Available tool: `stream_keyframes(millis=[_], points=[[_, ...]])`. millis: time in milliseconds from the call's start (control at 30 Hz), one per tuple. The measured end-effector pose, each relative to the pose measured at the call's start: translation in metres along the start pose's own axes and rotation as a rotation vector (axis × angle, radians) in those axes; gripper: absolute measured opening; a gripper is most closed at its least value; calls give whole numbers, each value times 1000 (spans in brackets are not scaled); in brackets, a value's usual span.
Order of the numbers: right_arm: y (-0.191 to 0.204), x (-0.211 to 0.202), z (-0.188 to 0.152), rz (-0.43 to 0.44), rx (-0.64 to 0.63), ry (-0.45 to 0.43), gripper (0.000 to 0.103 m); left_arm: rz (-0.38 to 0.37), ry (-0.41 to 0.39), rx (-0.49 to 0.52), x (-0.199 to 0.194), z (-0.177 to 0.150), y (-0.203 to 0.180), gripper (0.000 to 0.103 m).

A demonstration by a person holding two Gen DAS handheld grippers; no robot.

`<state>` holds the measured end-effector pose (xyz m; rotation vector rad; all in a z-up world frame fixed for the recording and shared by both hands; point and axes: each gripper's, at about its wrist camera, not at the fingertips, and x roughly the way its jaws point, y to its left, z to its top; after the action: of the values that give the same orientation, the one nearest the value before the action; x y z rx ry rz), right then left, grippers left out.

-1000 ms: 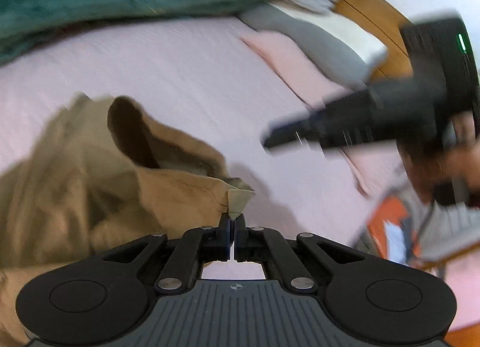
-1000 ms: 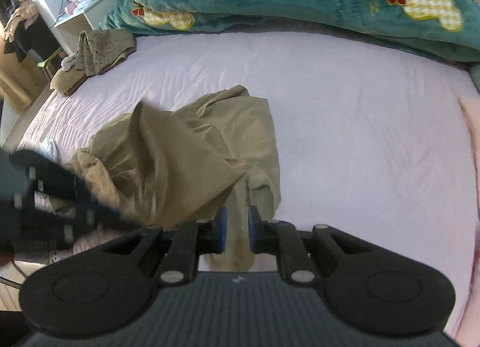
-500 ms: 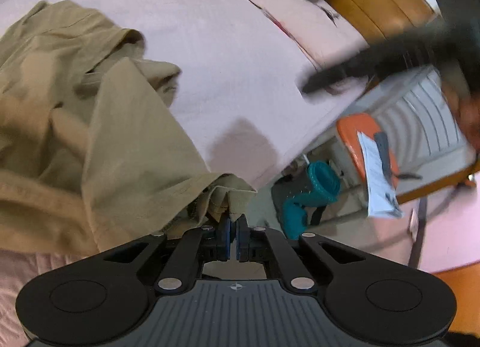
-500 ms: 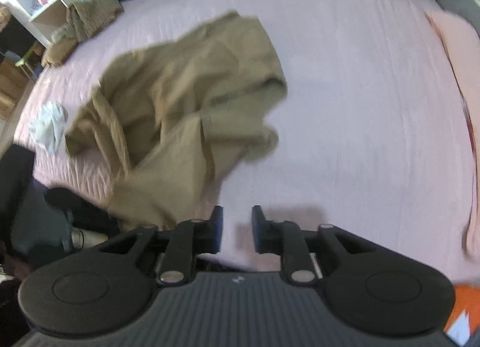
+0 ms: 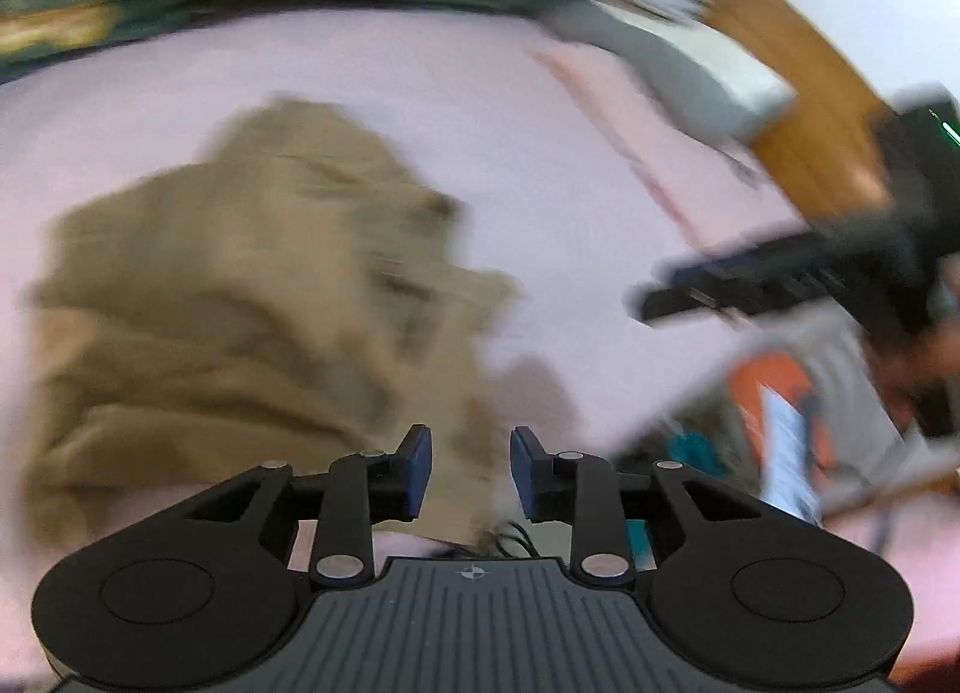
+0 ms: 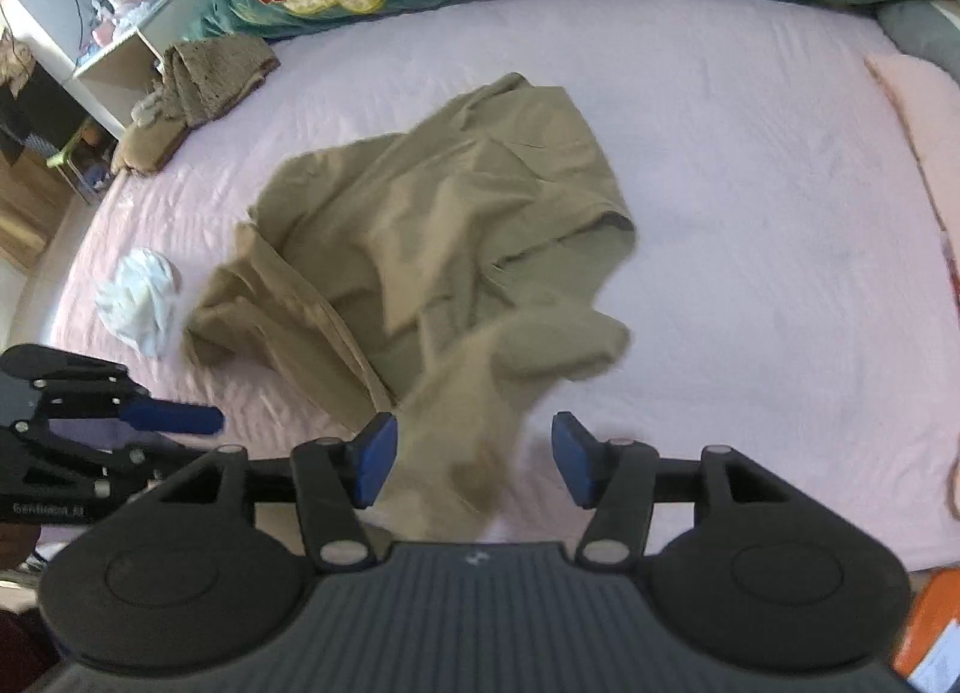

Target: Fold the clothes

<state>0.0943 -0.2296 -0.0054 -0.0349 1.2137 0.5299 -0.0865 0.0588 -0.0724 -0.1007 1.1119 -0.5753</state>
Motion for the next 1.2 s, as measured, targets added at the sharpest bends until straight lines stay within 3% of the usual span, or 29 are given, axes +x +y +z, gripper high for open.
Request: stream_keyframes(millis=[133,200,233,300,433,800,1200], points=[[31,-6,39,-10,45,-27,61,231,1,-159,-41,41,33,36],[50,-3,61,-81,88,-6,71,321,-38,-181,-61,60,39,47],[60,0,71,-121,112,18,71,366,-56,-189,-70,68,41,50],[80,2,87,-172,116,20,72,425,-94,-200,-85,82,42,50],[115,-14,108,-207,46,-73,72,505,-160,-207,-109,103,41,50],[129,-25,137,-142,-3,-103,72,536,-179,-257,-127,103,26,50],[128,-29,135,-139,-16,-91,72,531,-175,-286,-122,95,19,50]])
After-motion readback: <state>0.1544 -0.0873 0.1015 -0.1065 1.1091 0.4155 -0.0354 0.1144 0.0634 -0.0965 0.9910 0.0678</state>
